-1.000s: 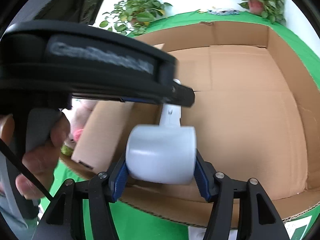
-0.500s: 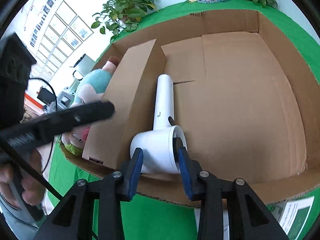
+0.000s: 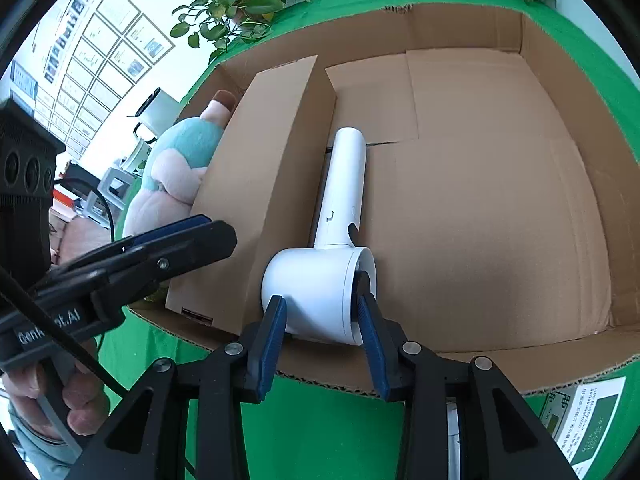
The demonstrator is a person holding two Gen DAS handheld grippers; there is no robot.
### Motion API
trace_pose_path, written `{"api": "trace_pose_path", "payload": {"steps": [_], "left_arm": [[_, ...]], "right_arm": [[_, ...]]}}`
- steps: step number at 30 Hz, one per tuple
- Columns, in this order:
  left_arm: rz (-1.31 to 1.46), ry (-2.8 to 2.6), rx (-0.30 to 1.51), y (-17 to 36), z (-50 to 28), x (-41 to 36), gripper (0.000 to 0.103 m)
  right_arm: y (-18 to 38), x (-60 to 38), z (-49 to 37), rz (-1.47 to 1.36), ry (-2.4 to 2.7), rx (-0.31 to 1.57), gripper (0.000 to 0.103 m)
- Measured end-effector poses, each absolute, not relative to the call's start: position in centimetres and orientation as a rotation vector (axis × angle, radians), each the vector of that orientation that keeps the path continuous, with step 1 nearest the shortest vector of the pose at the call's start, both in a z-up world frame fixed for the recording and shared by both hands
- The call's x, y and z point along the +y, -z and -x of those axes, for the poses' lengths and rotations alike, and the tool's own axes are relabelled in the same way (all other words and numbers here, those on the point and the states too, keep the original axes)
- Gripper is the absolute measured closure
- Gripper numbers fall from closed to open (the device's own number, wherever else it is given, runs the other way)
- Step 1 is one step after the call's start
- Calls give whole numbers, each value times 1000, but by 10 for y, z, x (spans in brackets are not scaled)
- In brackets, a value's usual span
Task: Organize objects
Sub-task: 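Open both grippers and lift them away from the hair dryer, then move the right gripper toward the white phone stand on the table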
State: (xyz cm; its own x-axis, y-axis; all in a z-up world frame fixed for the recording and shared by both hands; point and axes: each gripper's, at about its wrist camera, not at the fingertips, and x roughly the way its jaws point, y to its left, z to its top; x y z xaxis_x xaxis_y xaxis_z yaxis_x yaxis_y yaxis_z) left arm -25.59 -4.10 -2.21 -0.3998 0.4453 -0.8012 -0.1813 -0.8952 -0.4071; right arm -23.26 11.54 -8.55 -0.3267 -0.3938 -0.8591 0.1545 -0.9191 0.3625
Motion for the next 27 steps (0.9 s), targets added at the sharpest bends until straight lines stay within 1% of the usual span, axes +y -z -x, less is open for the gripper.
{"api": "trace_pose_path", "payload": {"steps": [1, 3, 5, 7, 8, 9, 11, 13, 14, 15, 16, 18, 20, 23, 27], "left_arm": [[1446, -2324, -365, 23, 255, -41, 66], [1451, -2324, -374, 22, 254, -41, 66], [1458, -2326, -376, 22, 251, -41, 66], [1467, -2332, -385, 21, 247, -41, 66], [1471, -2343, -381, 21, 245, -41, 66], [1474, -2371, -353, 19, 241, -39, 66], [1440, -2457, -251, 10, 228, -31, 66], [1338, -2592, -88, -6, 204, -17, 65], [1281, -2650, -15, -12, 192, -10, 63], [1186, -2727, 72, -22, 173, -1, 59], [1107, -2789, 123, -27, 158, 7, 40], [958, -2928, 178, -33, 126, 20, 10], [865, -2998, 210, -30, 104, 30, 9], [828, -3042, 257, -15, 79, 47, 9], [778, -3080, 158, -5, 59, 50, 9]], "right_arm": [[82, 113, 229, -1558, 2311, -292, 64], [73, 113, 222, -1520, 2329, -290, 53], [63, 114, 210, -1450, 2375, -260, 49], [53, 119, 197, -1373, 2442, -205, 43], [47, 122, 189, -1332, 2482, -170, 36], [42, 124, 178, -1288, 2527, -127, 28], [33, 129, 157, -1193, 2607, -37, 20], [24, 132, 125, -1044, 2702, 46, 18], [23, 134, 112, -990, 2735, 64, 14], [22, 136, 98, -936, 2767, 82, 8], [24, 140, 85, -895, 2793, 92, 5], [28, 148, 66, -858, 2820, 81, 4], [36, 156, 53, -867, 2804, 48, 3], [48, 161, 43, -887, 2743, 57, 3], [49, 167, 29, -867, 2738, 90, 3]]}}
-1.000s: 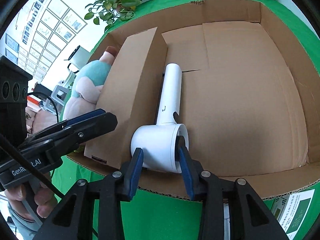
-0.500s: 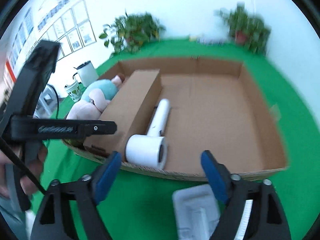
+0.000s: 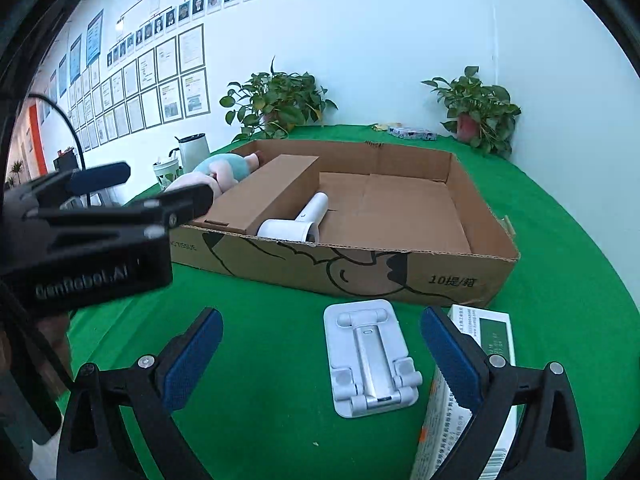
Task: Organize objects
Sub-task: 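Move the right gripper toward the white phone stand on the table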
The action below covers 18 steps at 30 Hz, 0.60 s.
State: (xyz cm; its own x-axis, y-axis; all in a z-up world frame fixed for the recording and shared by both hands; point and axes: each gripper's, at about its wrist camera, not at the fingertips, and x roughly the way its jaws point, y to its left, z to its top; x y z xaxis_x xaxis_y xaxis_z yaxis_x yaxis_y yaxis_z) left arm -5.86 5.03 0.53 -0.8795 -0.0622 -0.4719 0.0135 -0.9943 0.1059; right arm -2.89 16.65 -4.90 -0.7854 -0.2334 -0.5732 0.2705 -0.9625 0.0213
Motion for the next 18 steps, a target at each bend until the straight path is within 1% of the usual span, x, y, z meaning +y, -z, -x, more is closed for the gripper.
{"api": "trace_pose_path", "payload": {"steps": [2, 4, 6, 10, 14, 18], "left_arm": [[-742, 2999, -124, -5, 53, 48, 9], [-743, 2979, -131, -5, 49, 47, 9], [-767, 2954, -144, -2, 47, 47, 9], [-825, 2967, -97, 3, 43, 43, 9], [-885, 2950, -99, 12, 40, 44, 9], [-950, 2935, -51, 16, 41, 40, 10]], "right_arm": [[46, 169, 22, -845, 2746, 97, 3], [47, 170, 16, -858, 2738, 100, 3], [49, 170, 12, -870, 2732, 103, 3], [55, 169, 8, -896, 2722, 102, 3], [60, 167, 6, -910, 2713, 111, 3], [62, 164, 4, -926, 2711, 137, 3]]}}
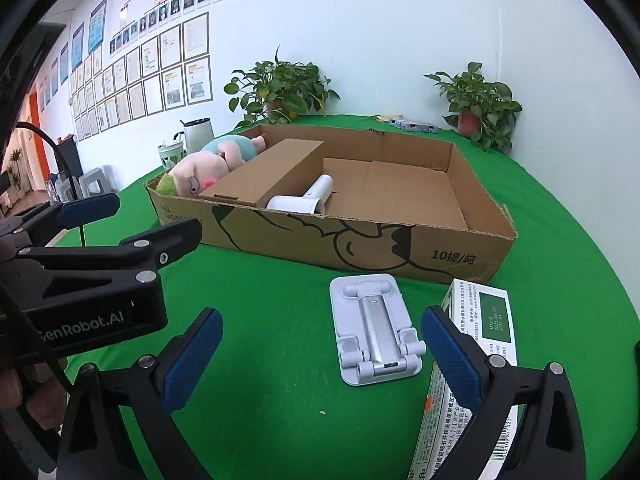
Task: Organize objects
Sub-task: 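Move the right gripper toward the white phone stand on the table, then grasp the white phone stand with the right gripper while the left gripper closes on it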
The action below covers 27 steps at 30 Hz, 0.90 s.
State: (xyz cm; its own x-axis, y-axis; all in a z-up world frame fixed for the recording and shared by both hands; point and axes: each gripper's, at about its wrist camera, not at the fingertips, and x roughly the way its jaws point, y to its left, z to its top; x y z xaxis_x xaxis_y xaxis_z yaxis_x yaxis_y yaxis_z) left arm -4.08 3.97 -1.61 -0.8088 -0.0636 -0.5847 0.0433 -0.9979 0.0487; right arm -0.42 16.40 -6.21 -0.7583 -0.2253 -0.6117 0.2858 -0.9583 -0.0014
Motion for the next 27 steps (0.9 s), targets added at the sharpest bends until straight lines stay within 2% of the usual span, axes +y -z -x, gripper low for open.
{"api": "trace_pose_path", "payload": {"steps": [8, 13, 23, 27], "left_arm": [[-1012, 2931, -10, 24, 41, 33, 12], [-1052, 2929, -13, 29, 44, 31, 17], [-1131, 2922, -25, 44, 51, 28, 23], [-1146, 2914, -39, 48, 54, 27, 23]], "right_arm": [[68, 158, 9, -999, 2695, 168, 3], [75, 156, 18, -1042, 2680, 178, 3], [109, 166, 71, -1296, 2626, 169, 3], [126, 166, 85, -1381, 2618, 195, 9]]}}
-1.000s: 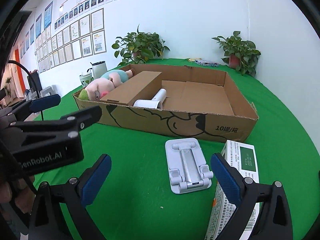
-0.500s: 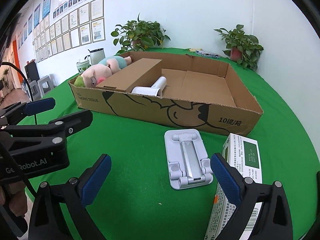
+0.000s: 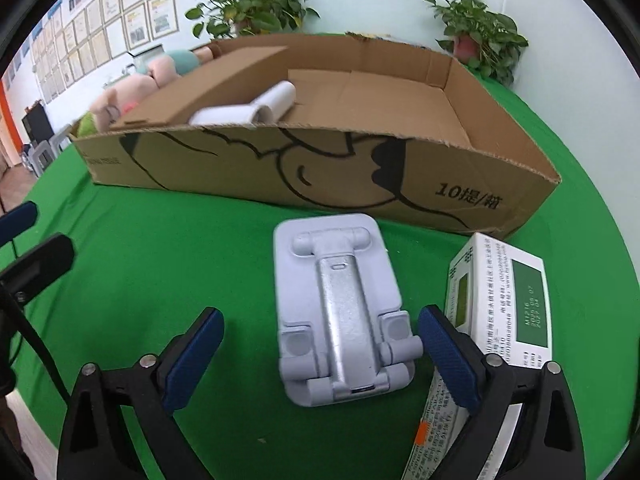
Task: Organize objects
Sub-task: 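Grasp the white phone stand with the right gripper while the left gripper closes on it, then lift the phone stand off the table with both grippers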
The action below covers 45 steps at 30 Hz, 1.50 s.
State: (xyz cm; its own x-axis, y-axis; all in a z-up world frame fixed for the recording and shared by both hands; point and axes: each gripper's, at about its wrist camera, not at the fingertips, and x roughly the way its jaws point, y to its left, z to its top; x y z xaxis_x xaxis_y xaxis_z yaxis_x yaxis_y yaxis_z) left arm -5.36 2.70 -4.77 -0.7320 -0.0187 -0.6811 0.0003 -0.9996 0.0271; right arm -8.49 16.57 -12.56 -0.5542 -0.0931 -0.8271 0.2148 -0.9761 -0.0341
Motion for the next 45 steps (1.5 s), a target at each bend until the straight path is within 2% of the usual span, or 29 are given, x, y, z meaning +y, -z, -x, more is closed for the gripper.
{"api": "trace_pose_path", "payload": {"steps": [1, 3, 5, 11, 13, 14, 15, 16, 17, 18, 27, 30, 34, 37, 42, 45], "left_arm": [[-1154, 2912, -37, 49, 54, 26, 23], [-1157, 2910, -37, 50, 55, 25, 23], [-1163, 2906, -35, 51, 57, 23, 23], [-1252, 2957, 78, 53, 63, 10, 27], [-1354, 3010, 209, 57, 67, 2, 27], [-1453, 3045, 338, 61, 72, -3, 27], [-1542, 3065, 449, 65, 77, -7, 27], [-1633, 3078, 557, 69, 81, -9, 27], [-1702, 3088, 626, 72, 85, -9, 27], [-1755, 3100, 662, 75, 88, -8, 27], [-2025, 3052, 770, 95, 96, 17, 27], [-2026, 3064, 742, 97, 88, 21, 27], [-2025, 3042, 861, 101, 81, 17, 27], [-2000, 3050, 903, 102, 75, 17, 27], [-1963, 3041, 960, 103, 71, 14, 29], [-1927, 3050, 947, 102, 67, 14, 30]], "right_arm": [[128, 165, 87, -1382, 2633, 227, 12], [129, 163, 88, -1371, 2622, 242, 29], [129, 162, 88, -1373, 2593, 214, 39], [127, 142, 65, -1361, 2517, 175, 39], [124, 135, 49, -1342, 2434, 70, 38], [122, 134, 45, -1328, 2415, 33, 37], [119, 134, 40, -1295, 2414, -5, 30], [116, 135, 36, -1253, 2428, -27, 12], [113, 138, 32, -1197, 2455, -45, 4], [109, 141, 28, -1142, 2480, -54, 1], [133, 143, 32, -1219, 2452, 62, 2], [136, 137, 31, -1208, 2461, 153, 12], [135, 139, 26, -1177, 2495, 208, 31], [134, 147, 28, -1181, 2516, 194, 37], [133, 160, 29, -1212, 2546, 152, 38], [131, 176, 32, -1220, 2538, 23, 38]]}}
